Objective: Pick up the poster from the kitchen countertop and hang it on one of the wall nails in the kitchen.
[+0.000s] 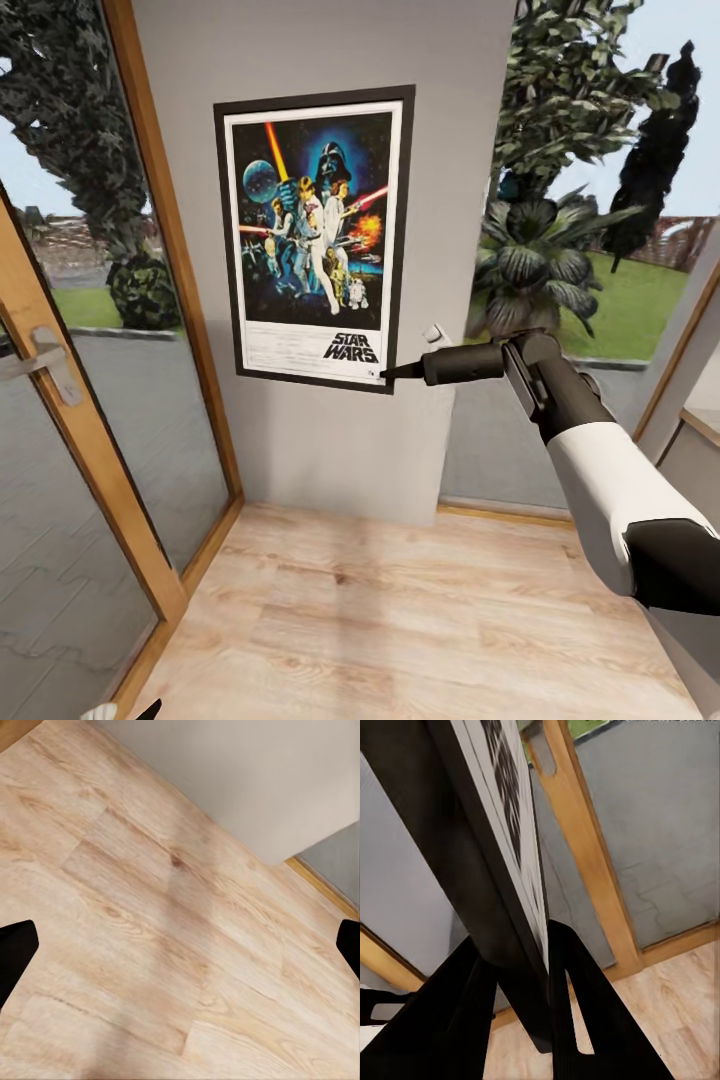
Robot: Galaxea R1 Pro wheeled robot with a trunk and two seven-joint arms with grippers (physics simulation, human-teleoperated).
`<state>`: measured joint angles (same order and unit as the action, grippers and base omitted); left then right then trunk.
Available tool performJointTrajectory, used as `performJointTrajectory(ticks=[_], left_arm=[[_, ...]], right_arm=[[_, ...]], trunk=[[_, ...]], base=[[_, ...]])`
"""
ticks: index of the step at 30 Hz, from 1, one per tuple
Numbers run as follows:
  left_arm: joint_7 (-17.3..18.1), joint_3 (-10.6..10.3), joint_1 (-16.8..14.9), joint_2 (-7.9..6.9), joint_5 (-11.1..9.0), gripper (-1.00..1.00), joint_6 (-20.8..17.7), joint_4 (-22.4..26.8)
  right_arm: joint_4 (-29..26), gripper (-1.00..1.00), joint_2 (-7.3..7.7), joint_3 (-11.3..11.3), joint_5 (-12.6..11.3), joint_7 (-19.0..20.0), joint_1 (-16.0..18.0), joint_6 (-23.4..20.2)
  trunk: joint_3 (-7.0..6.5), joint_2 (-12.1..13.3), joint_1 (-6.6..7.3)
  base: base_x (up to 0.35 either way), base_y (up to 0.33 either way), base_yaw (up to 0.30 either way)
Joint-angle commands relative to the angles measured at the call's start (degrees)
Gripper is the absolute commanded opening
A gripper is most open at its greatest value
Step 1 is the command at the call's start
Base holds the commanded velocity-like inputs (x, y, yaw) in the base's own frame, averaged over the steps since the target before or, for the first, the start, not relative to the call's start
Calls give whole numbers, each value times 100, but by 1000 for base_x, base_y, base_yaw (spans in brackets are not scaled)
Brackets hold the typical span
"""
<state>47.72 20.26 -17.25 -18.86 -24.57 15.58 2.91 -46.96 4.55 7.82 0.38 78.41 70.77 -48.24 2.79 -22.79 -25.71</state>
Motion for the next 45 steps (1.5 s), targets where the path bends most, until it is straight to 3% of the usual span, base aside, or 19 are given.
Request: performJointTrajectory(ticks=[1,28,45], left_arm=[[15,31,-7,-2,32,100,33,-9],[9,31,-7,-3,32,100,24,-9],[9,38,-7,-3,32,100,24,-9]], right_arm=[[-3,-100,3,9,0,18,7,-56],[-13,-100,2,9,-3,-10,7,-46],[-132,-100,11,9,-3,-1,7,-45]], trunk=[[13,-13,-7],[13,-13,-7],[13,-13,-7]], base=[[321,71,0],[330,80,0],[150,4,0]])
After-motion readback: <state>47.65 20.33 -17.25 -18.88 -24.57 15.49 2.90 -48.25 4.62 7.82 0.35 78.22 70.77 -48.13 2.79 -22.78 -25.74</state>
